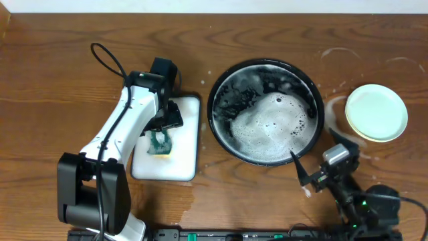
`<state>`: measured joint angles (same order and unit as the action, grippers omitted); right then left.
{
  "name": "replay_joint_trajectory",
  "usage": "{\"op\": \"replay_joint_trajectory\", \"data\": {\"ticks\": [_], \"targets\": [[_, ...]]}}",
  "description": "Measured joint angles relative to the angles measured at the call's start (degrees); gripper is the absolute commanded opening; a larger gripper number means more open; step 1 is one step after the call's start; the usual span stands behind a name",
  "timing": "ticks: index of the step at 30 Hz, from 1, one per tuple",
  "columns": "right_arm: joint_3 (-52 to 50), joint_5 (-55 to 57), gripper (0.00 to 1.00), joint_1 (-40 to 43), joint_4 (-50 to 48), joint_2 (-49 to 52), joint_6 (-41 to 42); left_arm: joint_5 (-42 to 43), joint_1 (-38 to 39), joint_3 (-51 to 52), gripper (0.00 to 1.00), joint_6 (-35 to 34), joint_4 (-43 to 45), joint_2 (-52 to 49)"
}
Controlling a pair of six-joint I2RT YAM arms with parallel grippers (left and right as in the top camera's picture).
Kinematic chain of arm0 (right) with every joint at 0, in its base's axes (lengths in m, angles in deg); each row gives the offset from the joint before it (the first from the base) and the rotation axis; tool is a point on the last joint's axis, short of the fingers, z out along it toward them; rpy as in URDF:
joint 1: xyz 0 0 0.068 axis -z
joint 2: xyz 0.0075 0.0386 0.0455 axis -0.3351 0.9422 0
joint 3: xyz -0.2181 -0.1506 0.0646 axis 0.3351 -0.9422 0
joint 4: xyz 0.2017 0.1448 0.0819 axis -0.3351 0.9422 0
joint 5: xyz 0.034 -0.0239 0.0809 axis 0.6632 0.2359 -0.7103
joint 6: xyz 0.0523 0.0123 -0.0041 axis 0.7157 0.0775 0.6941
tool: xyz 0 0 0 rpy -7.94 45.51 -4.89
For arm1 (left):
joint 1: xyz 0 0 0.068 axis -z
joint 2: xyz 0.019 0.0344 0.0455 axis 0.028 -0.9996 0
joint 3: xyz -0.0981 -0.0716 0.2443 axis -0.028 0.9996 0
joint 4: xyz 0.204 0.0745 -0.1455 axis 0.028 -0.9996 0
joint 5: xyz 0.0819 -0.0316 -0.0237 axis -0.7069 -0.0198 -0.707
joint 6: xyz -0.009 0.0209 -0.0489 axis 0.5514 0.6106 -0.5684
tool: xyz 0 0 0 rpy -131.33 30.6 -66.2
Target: Clean dirty plates on tray and stack at the side
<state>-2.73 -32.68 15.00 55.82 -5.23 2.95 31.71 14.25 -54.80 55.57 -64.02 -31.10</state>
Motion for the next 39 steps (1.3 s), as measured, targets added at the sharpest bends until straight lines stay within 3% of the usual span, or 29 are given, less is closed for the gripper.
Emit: {"op": "replay_joint_trajectory", "data": {"ticks": [5, 11, 39], "targets": [[-9.25, 0.00, 0.99, 0.00, -7.06, -7.45, 0.00, -0.02, -0.02, 0.00, 0.82, 0.00, 0.02, 0.02], [-16.11, 0.24, 0.99, 0.00, -13.77, -8.07, -0.02, -0.02, -0.02, 0.00, 0.82, 0.00, 0.02, 0.00], [-16.20, 1.07, 0.99, 0.00, -13.99, -8.24, -0.20, -0.02, -0.02, 0.00, 0.82, 0.00, 0.02, 0.02]]}}
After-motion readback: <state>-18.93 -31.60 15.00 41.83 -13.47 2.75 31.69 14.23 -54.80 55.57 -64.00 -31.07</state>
